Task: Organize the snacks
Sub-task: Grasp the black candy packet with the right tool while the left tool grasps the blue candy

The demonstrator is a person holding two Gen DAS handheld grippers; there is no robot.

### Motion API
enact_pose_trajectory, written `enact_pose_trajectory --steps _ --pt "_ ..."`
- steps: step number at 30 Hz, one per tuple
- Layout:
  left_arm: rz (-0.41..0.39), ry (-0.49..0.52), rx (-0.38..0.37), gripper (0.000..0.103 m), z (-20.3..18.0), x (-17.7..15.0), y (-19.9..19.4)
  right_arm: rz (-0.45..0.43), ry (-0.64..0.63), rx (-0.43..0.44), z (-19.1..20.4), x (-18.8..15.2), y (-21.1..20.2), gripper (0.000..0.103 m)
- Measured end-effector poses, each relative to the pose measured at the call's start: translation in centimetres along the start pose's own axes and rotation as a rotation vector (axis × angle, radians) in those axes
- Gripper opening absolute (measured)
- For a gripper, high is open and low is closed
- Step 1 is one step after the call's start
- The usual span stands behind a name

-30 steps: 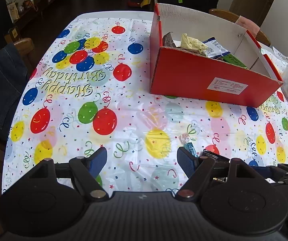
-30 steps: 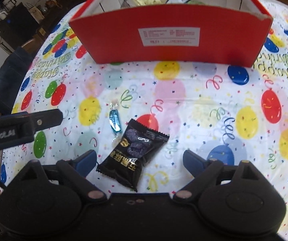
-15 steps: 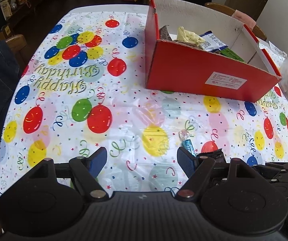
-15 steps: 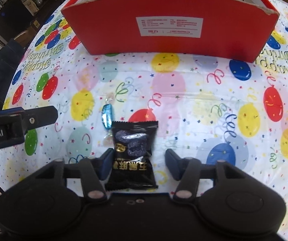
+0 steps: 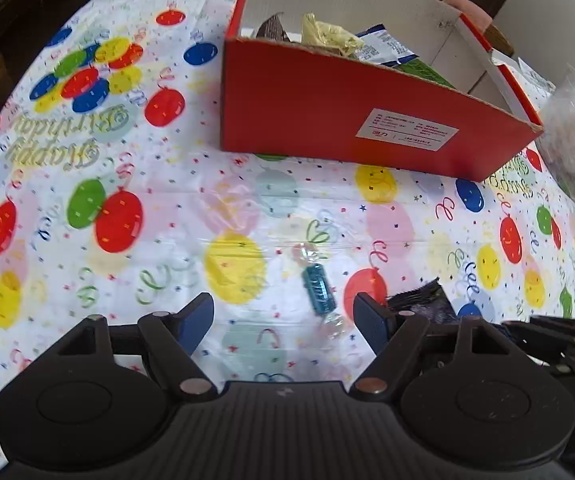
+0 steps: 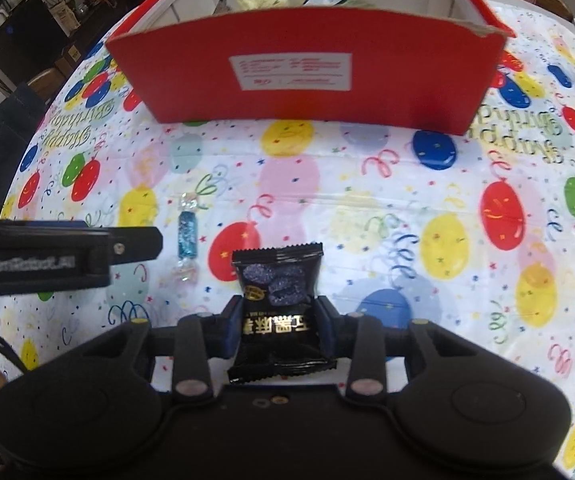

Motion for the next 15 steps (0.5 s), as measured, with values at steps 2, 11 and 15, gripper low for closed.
enact_pose_trajectory --steps 2,11,15 --pt "0.013 -0.021 0.008 0.077 -0.4 0.0 0.6 -0.013 0.002 -0.006 -0.6 0.0 -0.5 0.036" --pt "0.045 -0.052 0.054 0.074 -2.2 0.3 2.5 -0.047 0.011 -0.016 -3.0 0.3 -2.0 0.036" --pt "0.079 -0.038 0.107 0.056 -2.8 0.3 3.4 -0.048 0.021 -0.017 -4.1 0.3 -2.1 0.036"
Point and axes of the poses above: each gripper's, at about its wrist camera, not at the fingertips, and y roughly the way its jaws point, z to its left, x to its top, the point moved 1 cm from there along y, roughly the way its jaws point, and after that the axes turned 8 degrees about -z, right-handed, at the moved point
